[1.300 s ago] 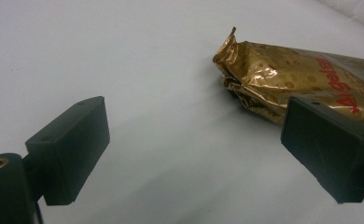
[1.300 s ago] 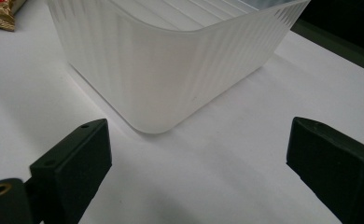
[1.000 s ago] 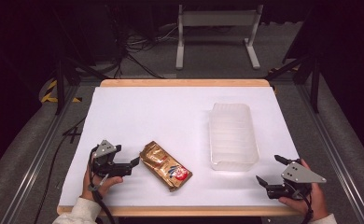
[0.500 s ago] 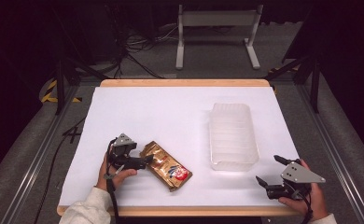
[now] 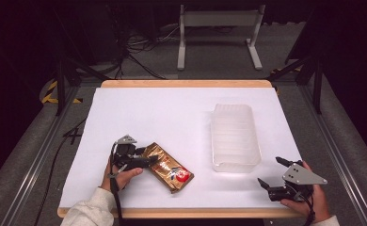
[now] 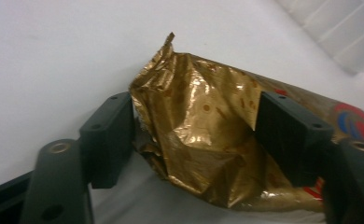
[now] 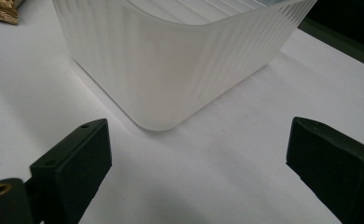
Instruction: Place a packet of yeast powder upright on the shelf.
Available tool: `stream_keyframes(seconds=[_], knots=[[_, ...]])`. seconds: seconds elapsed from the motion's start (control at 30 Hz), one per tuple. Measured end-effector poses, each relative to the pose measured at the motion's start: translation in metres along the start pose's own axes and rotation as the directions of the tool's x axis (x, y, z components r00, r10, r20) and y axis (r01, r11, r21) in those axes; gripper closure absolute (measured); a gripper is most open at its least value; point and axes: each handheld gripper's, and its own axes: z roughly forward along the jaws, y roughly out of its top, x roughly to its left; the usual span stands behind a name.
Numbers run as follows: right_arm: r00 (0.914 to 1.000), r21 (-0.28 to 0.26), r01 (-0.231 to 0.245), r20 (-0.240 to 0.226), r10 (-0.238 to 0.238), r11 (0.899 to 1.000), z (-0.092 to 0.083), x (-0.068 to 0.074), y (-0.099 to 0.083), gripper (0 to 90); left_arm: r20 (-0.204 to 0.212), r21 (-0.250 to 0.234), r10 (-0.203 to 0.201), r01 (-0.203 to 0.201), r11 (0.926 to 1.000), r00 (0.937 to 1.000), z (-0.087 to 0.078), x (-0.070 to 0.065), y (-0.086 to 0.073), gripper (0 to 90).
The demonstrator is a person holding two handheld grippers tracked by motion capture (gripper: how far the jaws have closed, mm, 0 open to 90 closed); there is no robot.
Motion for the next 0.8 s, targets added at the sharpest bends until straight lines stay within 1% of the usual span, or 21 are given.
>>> stream_keyframes(seconds=[0.03, 0.07, 0.1, 0.13, 0.17, 0.2, 0.27, 0.3, 0.33, 0.4, 0.43, 0.47, 0.5, 0.53, 0.57, 0.6, 0.63, 0.67, 0.7, 0.77, 0.8], knots=[[1.0000, 0.001, -0.002, -0.001, 0.002, 1.000, 0.000, 0.000, 0.000, 7.4, 0.018, 0.001, -0.005, 0.005, 1.0000, 0.9998, 0.000, 0.001, 0.000, 34.1], [1.0000, 0.001, -0.002, -0.001, 0.002, 1.000, 0.000, 0.000, 0.000, 7.4, 0.018, 0.001, -0.005, 0.005, 1.0000, 0.9998, 0.000, 0.001, 0.000, 36.0], [1.0000, 0.001, -0.002, -0.002, 0.002, 1.000, 0.000, 0.000, 0.000, 7.5, 0.041, 0.005, -0.008, 0.008, 1.0000, 0.9991, -0.001, 0.003, -0.001, 37.5], [1.0000, 0.000, 0.001, -0.003, -0.001, 1.000, 0.000, 0.000, 0.000, 7.4, 0.041, 0.005, -0.008, 0.008, 1.0000, 0.9991, -0.001, 0.003, -0.001, 40.4], [1.0000, 0.001, -0.002, -0.004, 0.002, 1.000, 0.000, 0.000, 0.000, 7.4, 0.052, 0.000, -0.018, 0.018, 0.9998, 0.9985, -0.001, 0.003, -0.001, 42.5], [1.0000, 0.002, -0.002, -0.004, 0.002, 1.000, 0.000, 0.000, 0.000, 7.4, 0.056, 0.001, -0.017, 0.017, 0.9999, 0.9983, -0.002, 0.003, -0.001, 45.3], [1.0000, 0.002, -0.002, -0.003, 0.002, 1.000, 0.000, 0.000, 0.000, 7.4, 0.056, -0.002, -0.007, 0.007, 1.0000, 0.9984, -0.004, 0.004, -0.001, 56.6], [1.0000, 0.002, -0.002, -0.004, 0.002, 1.000, 0.000, 0.000, 0.000, 7.5, 0.056, -0.008, -0.008, 0.008, 0.9999, 0.9984, -0.005, 0.005, -0.001, 61.7], [1.0000, 0.002, -0.003, -0.004, 0.003, 1.000, 0.000, 0.000, 0.000, 7.5, 0.051, -0.004, 0.017, -0.017, 0.9998, 0.9985, -0.006, 0.005, -0.001, 63.8], [1.0000, 0.003, -0.003, -0.004, 0.003, 1.000, 0.000, 0.000, 0.000, 7.5, 0.050, -0.007, 0.012, -0.012, 0.9999, 0.9987, -0.006, 0.004, -0.001, 68.3], [1.0000, 0.005, -0.002, -0.003, 0.002, 1.000, 0.000, 0.000, 0.000, 7.5, 0.039, -0.010, 0.024, -0.024, 0.9997, 0.9990, -0.007, 0.004, -0.001, 70.3], [1.0000, 0.005, -0.002, -0.003, 0.002, 1.000, 0.000, 0.000, 0.000, 7.5, 0.038, -0.011, 0.026, -0.026, 0.9996, 0.9989, -0.008, 0.005, -0.001, 70.3], [1.0000, 0.005, 0.000, -0.004, 0.000, 1.000, 0.000, 0.001, 0.000, 7.5, 0.037, -0.020, 0.028, -0.027, 0.9994, 0.9989, -0.009, 0.005, -0.002, 76.5], [1.0000, 0.005, -0.001, -0.004, 0.001, 1.000, 0.000, 0.000, 0.000, 7.5, 0.024, -0.029, 0.040, -0.039, 0.9988, 0.9989, -0.010, 0.003, -0.002, 79.2], [1.0000, 0.006, -0.002, -0.004, 0.002, 1.000, 0.000, 0.000, 0.000, 7.4, 0.024, -0.029, 0.040, -0.039, 0.9988, 0.9989, -0.010, 0.003, -0.002, 81.4], [1.0000, 0.005, -0.003, -0.001, 0.003, 1.000, 0.000, 0.000, 0.000, 7.5, 0.005, -0.030, 0.063, -0.063, 0.9975, 0.9980, -0.011, 0.001, -0.002, 83.4], [1.0000, 0.005, -0.003, -0.001, 0.003, 1.000, 0.000, 0.000, 0.000, 7.5, 0.005, -0.030, 0.063, -0.063, 0.9975, 0.9980, -0.011, 0.001, -0.002, 84.1], [1.0000, 0.005, -0.003, -0.002, 0.003, 1.000, 0.000, 0.000, 0.000, 7.5, -0.011, -0.040, 0.091, -0.091, 0.9950, 0.9958, -0.013, -0.002, -0.001, 84.8], [1.0000, 0.004, -0.002, -0.002, 0.002, 1.000, 0.000, 0.000, 0.000, 7.5, -0.016, -0.050, 0.105, -0.105, 0.9932, 0.9944, -0.014, -0.003, 0.000, 85.1], [1.0000, 0.003, 0.000, -0.002, 0.000, 1.000, 0.000, 0.000, 0.000, 7.4, -0.022, -0.076, 0.119, -0.120, 0.9899, 0.9927, -0.018, -0.006, 0.001, 85.5], [1.0000, 0.003, 0.000, -0.002, 0.000, 1.000, 0.000, 0.000, 0.000, 7.4, -0.022, -0.076, 0.119, -0.120, 0.9899, 0.9927, -0.018, -0.006, 0.001, 85.6]])
